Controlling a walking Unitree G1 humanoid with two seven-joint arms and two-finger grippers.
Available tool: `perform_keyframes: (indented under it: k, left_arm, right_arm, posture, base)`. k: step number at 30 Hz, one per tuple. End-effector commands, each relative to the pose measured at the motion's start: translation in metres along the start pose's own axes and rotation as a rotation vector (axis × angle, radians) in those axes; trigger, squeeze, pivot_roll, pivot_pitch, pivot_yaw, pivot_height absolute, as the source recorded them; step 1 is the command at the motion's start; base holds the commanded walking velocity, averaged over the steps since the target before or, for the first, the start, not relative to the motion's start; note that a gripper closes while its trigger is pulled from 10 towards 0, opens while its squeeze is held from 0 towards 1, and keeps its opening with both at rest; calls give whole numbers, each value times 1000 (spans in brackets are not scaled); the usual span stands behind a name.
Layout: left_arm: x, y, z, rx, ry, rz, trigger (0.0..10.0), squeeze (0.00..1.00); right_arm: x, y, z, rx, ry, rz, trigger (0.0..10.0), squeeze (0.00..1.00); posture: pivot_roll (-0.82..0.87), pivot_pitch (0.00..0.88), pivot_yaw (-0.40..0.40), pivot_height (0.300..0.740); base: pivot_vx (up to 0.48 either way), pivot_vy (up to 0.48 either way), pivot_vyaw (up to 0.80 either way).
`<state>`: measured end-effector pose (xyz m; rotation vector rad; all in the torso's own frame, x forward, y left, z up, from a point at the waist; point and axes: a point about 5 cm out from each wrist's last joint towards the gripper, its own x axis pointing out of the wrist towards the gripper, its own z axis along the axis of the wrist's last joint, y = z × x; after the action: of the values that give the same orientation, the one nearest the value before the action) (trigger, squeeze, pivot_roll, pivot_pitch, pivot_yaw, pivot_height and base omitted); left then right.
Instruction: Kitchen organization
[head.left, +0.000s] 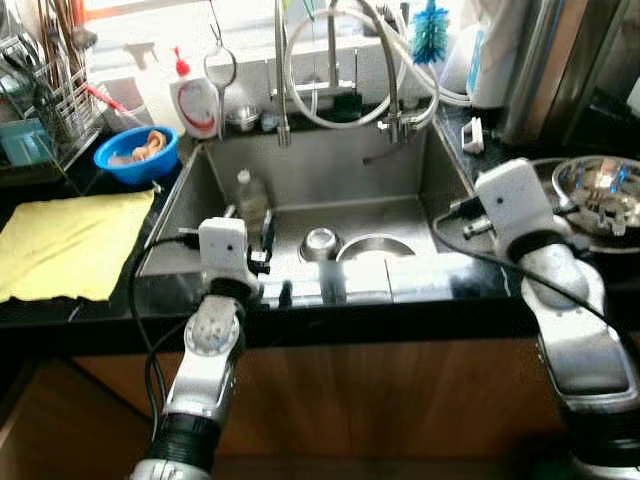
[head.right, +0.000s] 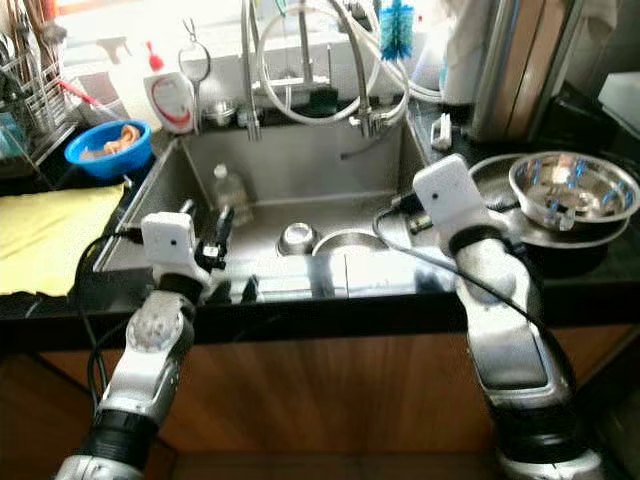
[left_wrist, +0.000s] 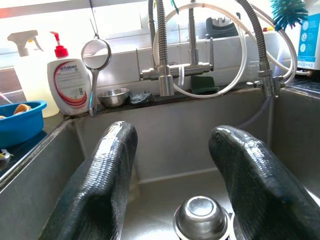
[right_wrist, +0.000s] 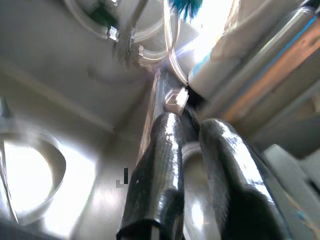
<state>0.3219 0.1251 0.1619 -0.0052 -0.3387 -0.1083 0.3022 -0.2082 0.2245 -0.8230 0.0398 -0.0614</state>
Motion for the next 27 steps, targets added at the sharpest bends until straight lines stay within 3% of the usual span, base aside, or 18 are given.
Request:
perform_keyframes:
  k: [1,11,17,18,21,22,23,27]
  left_arm:
    - [-1,1,-2,3,9,-4,10000,0]
    - [-1,-2,-3,-7,13,-14,10000,0]
    - [-1,-2,-3,-9,16,-18,10000,0]
    - [-1,-3,-4,-9,17,-19,10000,0]
    - [-2,-2,-4,-10,17,-19,10000,0]
    - [-2,-2,-4,-10,17,-19,10000,0]
    - [-2,-2,-4,-10,17,-20,10000,0]
    - [-2,-2,-4,-11,18,-23,10000,0]
  right_arm:
    - [-10,0,5,-49,16,9,10000,0]
    - [-29,-18,-4,-155,136,-62,10000,0]
    - [-32,-21,-8,-167,168,-66,10000,0]
    - [-33,-21,-8,-169,169,-70,10000,1000]
    - [-33,-22,-7,-173,169,-79,10000,1000]
    - [-33,-22,-7,-175,170,-80,10000,443]
    - [-33,-22,-7,-177,172,-81,10000,0]
    - [-34,-21,-9,-181,183,-68,10000,0]
  posture:
    - [-278,0,122,740]
    - [-287,0,119,740]
    - [-286,0,118,740]
    - [-286,0,118,740]
    - [-284,0,116,740]
    - [-284,0,116,740]
    - [-284,0,116,740]
    - [-284,0,117,740]
  base:
    - [0,0,0]
    - [0,0,0]
    - [0,0,0]
    - [0,0,0]
    - [0,0,0]
    - [0,0,0]
    - [0,0,0]
    - [0,0,0]
